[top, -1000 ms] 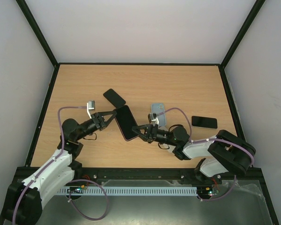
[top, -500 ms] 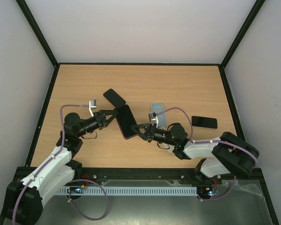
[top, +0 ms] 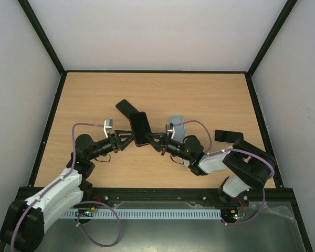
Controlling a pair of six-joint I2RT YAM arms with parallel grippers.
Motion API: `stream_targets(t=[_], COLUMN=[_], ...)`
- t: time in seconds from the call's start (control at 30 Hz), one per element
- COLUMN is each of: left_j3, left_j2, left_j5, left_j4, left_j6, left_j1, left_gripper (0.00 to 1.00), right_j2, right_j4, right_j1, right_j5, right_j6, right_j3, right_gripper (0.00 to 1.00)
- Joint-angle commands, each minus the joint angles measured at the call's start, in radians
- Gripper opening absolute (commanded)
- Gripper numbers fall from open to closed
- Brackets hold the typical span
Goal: Put the phone into the phone case
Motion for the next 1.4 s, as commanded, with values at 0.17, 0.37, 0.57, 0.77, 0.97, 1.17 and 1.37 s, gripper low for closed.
stream_targets(t=[0.17,0.37,0.57,0.77,0.97,1.17,1.37], left_j3=[0.03,0.063,0.155,0.188,0.179,0.18,0.186], left_j2=[0.074,0.088,0.108,0.121,0.112,0.084,0.075], left_j5=[-0.039,-0.057,-0.068,-0.067,0.006,0.048,0.045], left_j4=[-0.059,-0.115,-0.311,-0.363,-0.292,-0.303,-0.389], left_j6=[0.045,0.065,0.169,0.191,0.19,0.217,0.257], left_j1=[-0.065,-0.067,-0.066,-0.064,-0.064,-0.064,-0.061], left_gripper=[0.5,0.17,0.02,0.02,0.02,0.02,0.02], right_j2=[0.075,0.08,0.007,-0.067,-0.129,-0.18,-0.224], right_j4=[0.225,0.201,-0.007,-0.208,-0.209,-0.229,-0.286], right_j1=[0.005,0.006,0.007,0.008,0.008,0.008,0.008], right_j5=[0.064,0.062,0.056,0.063,0.036,0.024,0.058], right_j6=[0.057,0.038,-0.087,-0.204,-0.225,-0.237,-0.267], right_j3=[0.019,0.013,0.015,0.027,0.004,-0.007,-0.016], right_gripper=[0.04,0.04,0.07,0.07,0.26,0.29,0.07])
